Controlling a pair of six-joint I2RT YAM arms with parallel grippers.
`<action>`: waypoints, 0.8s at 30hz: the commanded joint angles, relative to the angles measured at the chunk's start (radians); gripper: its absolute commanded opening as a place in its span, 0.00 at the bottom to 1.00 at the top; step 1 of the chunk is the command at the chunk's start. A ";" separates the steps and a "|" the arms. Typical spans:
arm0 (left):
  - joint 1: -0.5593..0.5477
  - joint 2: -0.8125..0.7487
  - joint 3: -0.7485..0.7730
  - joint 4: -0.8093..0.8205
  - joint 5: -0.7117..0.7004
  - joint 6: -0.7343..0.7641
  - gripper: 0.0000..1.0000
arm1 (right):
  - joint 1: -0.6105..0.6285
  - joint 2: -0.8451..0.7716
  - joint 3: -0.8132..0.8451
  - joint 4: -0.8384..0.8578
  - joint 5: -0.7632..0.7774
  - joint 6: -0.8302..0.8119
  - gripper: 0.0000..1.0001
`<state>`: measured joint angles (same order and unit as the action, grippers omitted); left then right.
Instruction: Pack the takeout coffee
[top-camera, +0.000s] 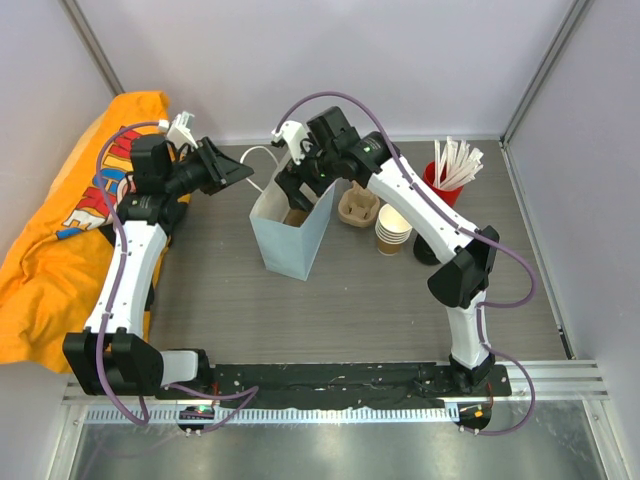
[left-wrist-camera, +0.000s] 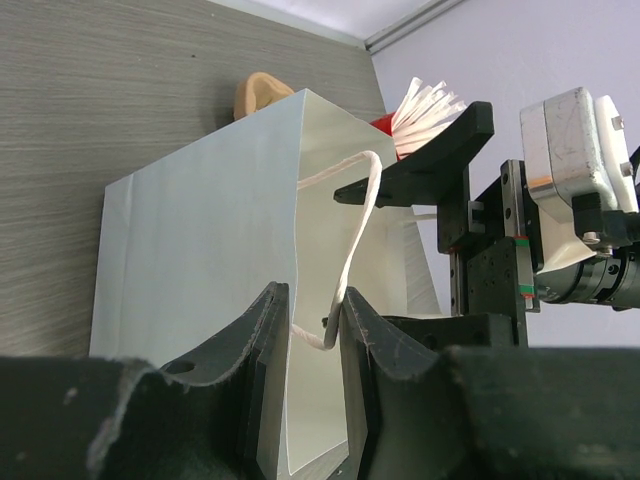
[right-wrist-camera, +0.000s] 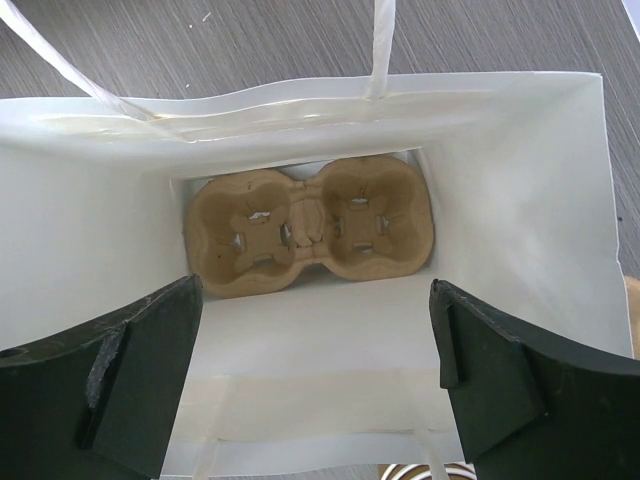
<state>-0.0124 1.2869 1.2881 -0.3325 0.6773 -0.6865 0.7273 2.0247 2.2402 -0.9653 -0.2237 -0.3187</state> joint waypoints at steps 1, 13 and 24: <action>0.006 -0.034 0.008 0.030 0.013 0.024 0.31 | 0.006 -0.066 0.036 0.027 -0.014 -0.013 1.00; 0.006 -0.044 0.002 0.030 0.019 0.045 0.31 | 0.006 -0.133 0.061 0.030 -0.022 -0.023 1.00; 0.005 -0.051 0.002 0.023 0.025 0.074 0.31 | 0.004 -0.280 0.078 0.066 0.073 -0.046 1.00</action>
<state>-0.0124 1.2648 1.2877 -0.3332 0.6815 -0.6411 0.7273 1.8496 2.2707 -0.9543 -0.1993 -0.3435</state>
